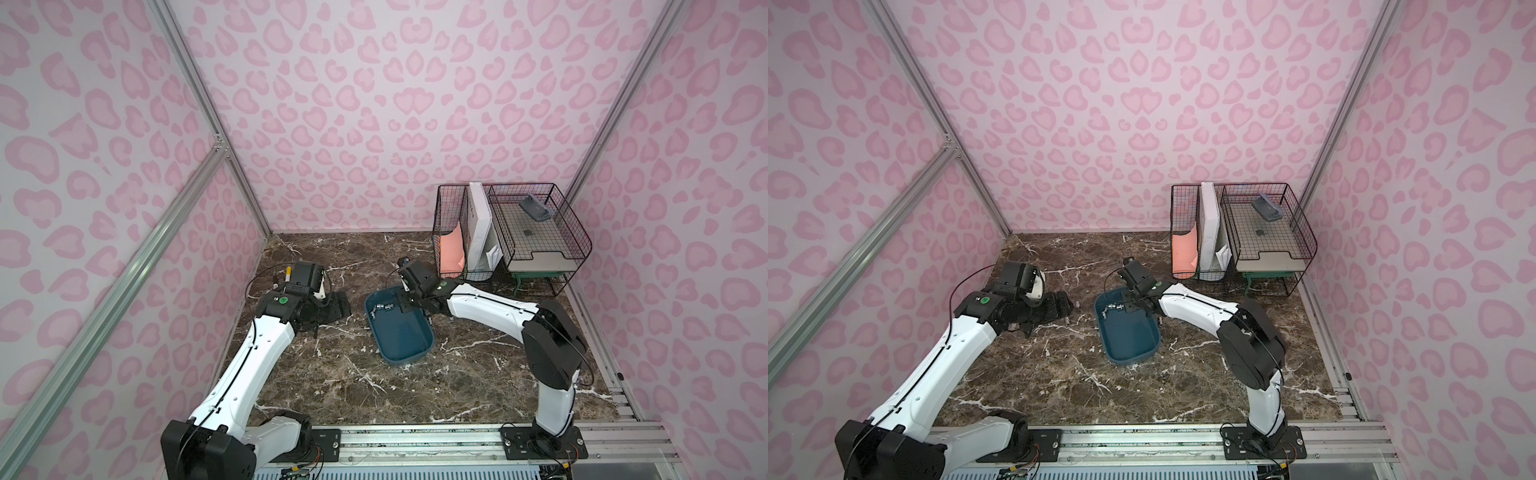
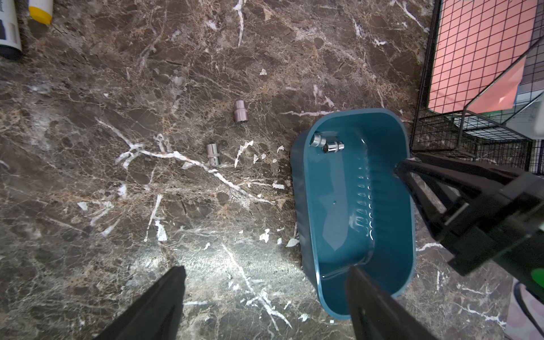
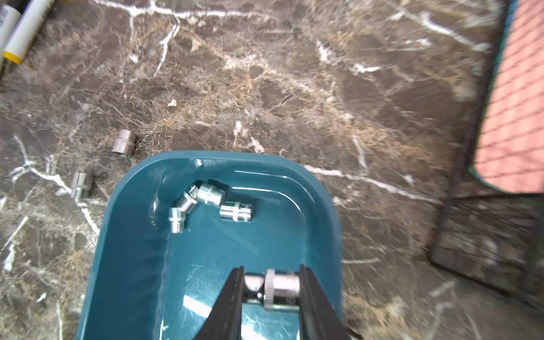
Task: Take out the socket from the storage box
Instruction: Pick up the socket head from the storage box, then place the socket head at the center of the board.
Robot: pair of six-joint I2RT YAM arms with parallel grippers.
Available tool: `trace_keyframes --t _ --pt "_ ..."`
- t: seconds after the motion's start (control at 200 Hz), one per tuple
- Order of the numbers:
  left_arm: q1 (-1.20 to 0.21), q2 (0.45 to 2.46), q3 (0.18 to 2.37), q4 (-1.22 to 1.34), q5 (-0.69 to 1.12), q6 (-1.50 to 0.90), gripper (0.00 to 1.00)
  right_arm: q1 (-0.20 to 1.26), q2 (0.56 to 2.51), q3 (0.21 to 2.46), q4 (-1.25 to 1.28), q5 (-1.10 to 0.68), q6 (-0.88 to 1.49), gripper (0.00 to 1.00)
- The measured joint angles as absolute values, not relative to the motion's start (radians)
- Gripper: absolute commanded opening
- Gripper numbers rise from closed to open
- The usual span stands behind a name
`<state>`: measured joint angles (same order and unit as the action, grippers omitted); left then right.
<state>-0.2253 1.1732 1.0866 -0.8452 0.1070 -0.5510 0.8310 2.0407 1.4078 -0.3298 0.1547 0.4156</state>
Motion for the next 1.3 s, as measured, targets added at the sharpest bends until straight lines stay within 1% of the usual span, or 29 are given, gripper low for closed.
trace_keyframes --t 0.215,0.44,0.61,0.995,1.305 --pt "-0.255 1.172 1.090 -0.838 0.115 -0.558 0.89 0.776 1.897 1.231 -0.310 0.176 0.443 0.25" --pt "-0.286 1.188 1.103 -0.836 0.110 -0.574 0.88 0.697 1.869 1.121 -0.316 0.183 0.495 0.25" --pt "-0.307 1.199 1.110 -0.832 0.095 -0.578 0.88 0.667 1.907 1.121 -0.323 0.178 0.523 0.25" --pt "-0.315 1.213 1.129 -0.832 0.081 -0.582 0.88 0.653 2.026 1.179 -0.351 0.137 0.531 0.26" --pt "-0.316 1.221 1.136 -0.831 0.074 -0.581 0.88 0.640 2.044 1.183 -0.353 0.111 0.546 0.36"
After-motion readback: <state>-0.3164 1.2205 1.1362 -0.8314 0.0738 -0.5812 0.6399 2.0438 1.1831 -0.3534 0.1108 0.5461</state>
